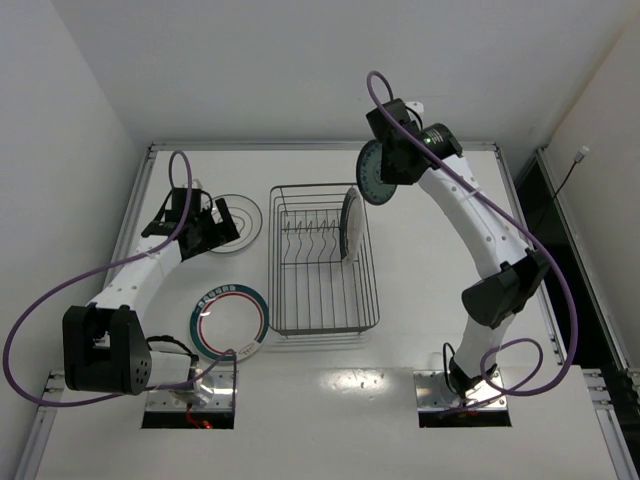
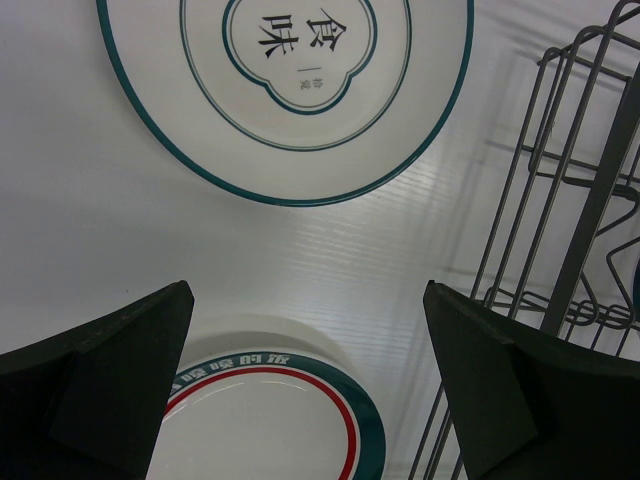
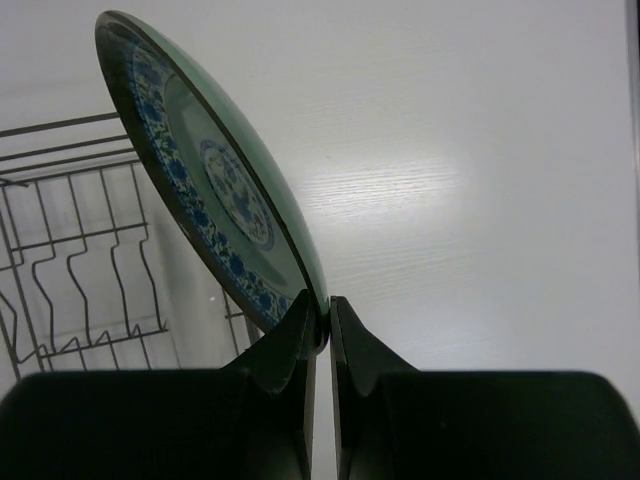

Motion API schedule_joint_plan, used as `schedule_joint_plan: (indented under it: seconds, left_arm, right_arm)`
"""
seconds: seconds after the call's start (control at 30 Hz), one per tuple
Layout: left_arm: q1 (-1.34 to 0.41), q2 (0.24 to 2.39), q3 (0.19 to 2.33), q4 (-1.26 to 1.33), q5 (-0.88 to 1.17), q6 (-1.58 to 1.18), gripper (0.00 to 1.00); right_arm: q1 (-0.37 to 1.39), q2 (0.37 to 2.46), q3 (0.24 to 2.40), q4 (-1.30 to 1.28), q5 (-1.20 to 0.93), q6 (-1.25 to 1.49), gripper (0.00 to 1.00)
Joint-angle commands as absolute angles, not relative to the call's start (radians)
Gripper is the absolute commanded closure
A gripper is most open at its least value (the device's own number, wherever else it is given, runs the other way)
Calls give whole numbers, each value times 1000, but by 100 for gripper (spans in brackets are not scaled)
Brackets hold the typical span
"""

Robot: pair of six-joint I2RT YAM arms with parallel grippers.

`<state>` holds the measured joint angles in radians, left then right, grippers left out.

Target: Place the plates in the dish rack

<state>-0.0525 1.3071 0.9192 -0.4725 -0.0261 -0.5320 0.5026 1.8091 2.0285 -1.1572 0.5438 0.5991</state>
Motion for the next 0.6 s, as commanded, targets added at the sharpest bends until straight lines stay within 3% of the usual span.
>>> schedule_joint_plan:
  seconds: [0.0, 0.57]
  left_arm:
    - [-43, 1304, 954, -460, -23, -538, 0]
    - [-43, 1284, 954, -460, -23, -548, 0]
  right_arm:
    - [497, 1738, 2071, -1158, 643, 618, 100]
    - [730, 1925, 2267, -1322, 650, 689, 100]
